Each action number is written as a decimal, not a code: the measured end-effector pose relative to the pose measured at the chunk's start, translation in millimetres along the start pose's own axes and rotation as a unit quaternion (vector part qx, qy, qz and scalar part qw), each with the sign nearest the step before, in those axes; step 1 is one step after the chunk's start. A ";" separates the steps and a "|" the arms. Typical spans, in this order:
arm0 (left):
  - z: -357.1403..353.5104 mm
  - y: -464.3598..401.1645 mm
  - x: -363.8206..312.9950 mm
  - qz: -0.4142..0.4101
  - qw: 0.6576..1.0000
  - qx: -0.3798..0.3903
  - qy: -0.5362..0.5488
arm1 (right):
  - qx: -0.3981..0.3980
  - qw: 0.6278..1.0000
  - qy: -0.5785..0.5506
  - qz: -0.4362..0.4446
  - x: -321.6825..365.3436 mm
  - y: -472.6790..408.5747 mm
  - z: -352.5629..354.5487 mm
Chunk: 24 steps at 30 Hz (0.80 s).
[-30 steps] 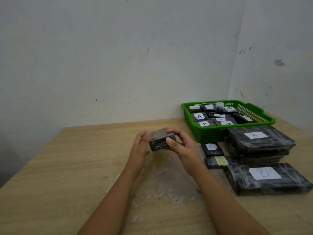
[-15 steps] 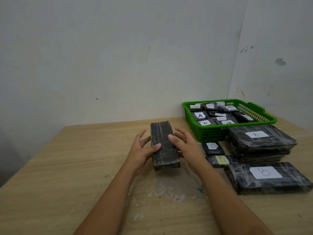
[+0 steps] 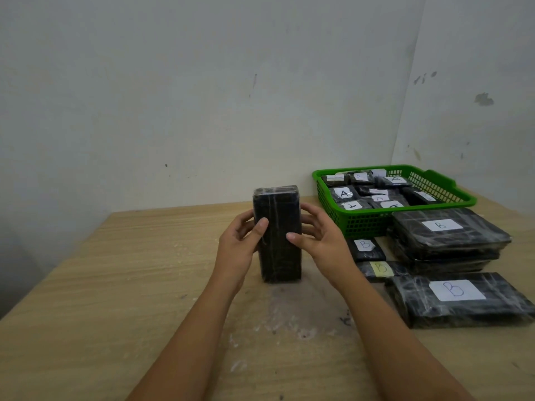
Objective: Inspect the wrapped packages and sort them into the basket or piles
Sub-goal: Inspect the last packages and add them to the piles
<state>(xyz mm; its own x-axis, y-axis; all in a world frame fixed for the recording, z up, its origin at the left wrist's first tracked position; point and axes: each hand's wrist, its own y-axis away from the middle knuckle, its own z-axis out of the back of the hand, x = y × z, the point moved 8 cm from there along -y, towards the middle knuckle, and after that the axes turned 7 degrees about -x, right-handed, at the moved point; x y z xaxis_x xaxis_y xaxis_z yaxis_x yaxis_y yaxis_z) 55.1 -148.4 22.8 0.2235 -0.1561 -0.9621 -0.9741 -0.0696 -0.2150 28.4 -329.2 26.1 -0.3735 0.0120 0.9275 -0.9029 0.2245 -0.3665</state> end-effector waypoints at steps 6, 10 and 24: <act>-2.6 4.0 -9.0 -0.071 0.995 0.021 -0.063 | -0.030 0.998 -0.058 0.001 18.2 7.3 -0.5; -11.4 11.5 -13.7 -0.073 0.993 0.055 -0.068 | -0.040 0.997 -0.059 0.000 22.7 9.3 1.5; -24.7 22.3 -4.6 -0.061 0.991 0.088 -0.080 | 0.042 0.999 -0.002 -0.015 15.2 25.9 -29.9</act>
<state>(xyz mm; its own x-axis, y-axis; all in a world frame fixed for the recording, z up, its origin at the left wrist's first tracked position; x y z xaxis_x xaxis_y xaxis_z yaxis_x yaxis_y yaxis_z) 33.1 -173.5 26.6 0.3448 0.0013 -0.9387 -0.9343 0.0964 -0.3431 5.7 -294.1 32.9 -0.3473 0.0035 0.9378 -0.9282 0.1416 -0.3442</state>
